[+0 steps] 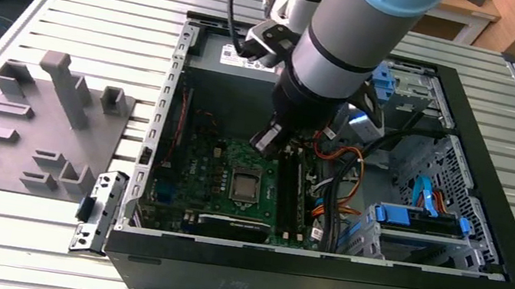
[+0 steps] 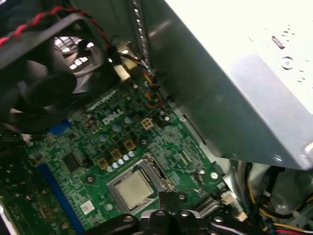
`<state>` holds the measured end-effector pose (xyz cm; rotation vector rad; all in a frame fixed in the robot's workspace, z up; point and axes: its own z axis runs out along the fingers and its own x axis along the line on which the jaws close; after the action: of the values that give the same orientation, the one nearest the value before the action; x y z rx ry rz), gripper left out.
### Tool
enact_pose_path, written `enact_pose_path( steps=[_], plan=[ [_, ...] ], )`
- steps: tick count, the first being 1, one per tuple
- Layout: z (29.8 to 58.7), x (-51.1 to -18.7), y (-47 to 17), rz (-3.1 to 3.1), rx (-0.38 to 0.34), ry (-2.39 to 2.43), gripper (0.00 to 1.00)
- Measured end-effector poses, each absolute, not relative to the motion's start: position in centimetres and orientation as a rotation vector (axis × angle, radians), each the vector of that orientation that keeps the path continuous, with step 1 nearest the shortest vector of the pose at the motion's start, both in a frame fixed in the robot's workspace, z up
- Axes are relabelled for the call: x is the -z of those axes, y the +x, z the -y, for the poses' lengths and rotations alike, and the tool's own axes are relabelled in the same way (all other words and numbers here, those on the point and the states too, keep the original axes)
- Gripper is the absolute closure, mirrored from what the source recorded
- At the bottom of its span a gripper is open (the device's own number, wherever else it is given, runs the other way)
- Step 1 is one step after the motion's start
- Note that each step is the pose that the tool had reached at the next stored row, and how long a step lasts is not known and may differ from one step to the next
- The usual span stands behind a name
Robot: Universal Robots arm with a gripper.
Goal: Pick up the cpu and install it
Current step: 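Close the cpu cover, then install the first cpu locking lever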
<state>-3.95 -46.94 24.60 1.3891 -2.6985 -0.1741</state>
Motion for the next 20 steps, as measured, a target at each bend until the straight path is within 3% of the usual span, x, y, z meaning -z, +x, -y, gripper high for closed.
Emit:
enact_pose_path(
  steps=[20],
  plan=[
    [48.0,-24.8,-5.4,2.701,0.172,1.391,0.89]
  ],
)
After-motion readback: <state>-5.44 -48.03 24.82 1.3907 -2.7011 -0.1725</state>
